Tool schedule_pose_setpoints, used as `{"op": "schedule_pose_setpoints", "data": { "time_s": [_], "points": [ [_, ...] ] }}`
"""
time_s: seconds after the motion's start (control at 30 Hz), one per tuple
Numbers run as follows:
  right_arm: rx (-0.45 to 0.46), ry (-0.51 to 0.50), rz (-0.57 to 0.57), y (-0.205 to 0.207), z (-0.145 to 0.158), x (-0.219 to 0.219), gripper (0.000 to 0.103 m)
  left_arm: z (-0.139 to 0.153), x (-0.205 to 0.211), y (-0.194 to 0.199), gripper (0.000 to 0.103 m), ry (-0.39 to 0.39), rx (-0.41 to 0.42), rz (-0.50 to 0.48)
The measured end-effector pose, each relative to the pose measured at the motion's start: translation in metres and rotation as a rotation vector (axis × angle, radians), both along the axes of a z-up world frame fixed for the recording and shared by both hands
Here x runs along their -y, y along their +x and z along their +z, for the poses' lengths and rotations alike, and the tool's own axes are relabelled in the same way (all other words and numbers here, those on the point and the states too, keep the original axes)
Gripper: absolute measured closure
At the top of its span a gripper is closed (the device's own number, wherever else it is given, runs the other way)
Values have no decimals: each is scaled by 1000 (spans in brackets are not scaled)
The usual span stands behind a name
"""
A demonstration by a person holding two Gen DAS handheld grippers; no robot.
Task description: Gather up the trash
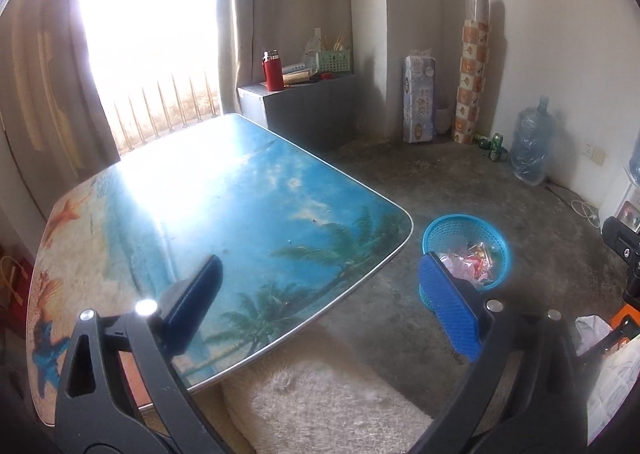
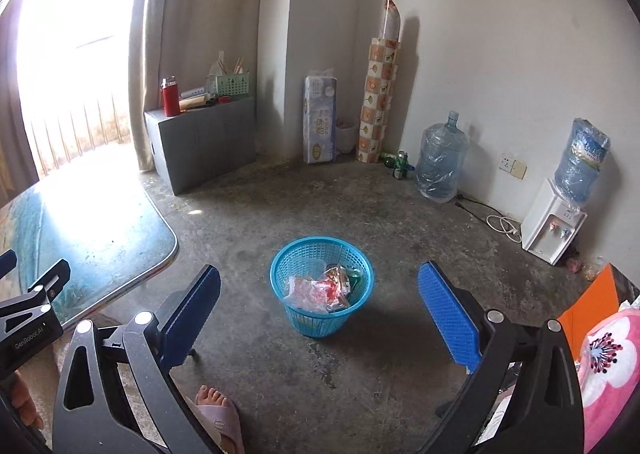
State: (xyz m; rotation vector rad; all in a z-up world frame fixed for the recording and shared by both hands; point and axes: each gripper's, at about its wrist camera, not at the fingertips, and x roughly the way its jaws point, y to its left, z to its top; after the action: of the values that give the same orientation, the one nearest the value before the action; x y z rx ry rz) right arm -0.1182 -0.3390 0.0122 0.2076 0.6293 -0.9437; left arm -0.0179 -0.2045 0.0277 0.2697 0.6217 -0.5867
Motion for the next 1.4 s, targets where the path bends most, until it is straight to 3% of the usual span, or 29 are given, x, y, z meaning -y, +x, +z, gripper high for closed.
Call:
{"op": "schedule_pose_setpoints", "data": {
  "time_s": [0.13,0.33,0.77,1.4],
  "points": [
    [-31,27,-34,0,-10,3,7,-6,10,-3,9,11,-30,-8],
    [-73,40,-63,2,-17,10,7,-13,21,-5,9,89,-55,-12],
    [-83,103,-110,-2,-25,25,7,-14,17,6,9,82,-116,65],
    [-80,122,-151,-6,-30,32,7,-17,22,4,9,107,-120,59]
  ]
}}
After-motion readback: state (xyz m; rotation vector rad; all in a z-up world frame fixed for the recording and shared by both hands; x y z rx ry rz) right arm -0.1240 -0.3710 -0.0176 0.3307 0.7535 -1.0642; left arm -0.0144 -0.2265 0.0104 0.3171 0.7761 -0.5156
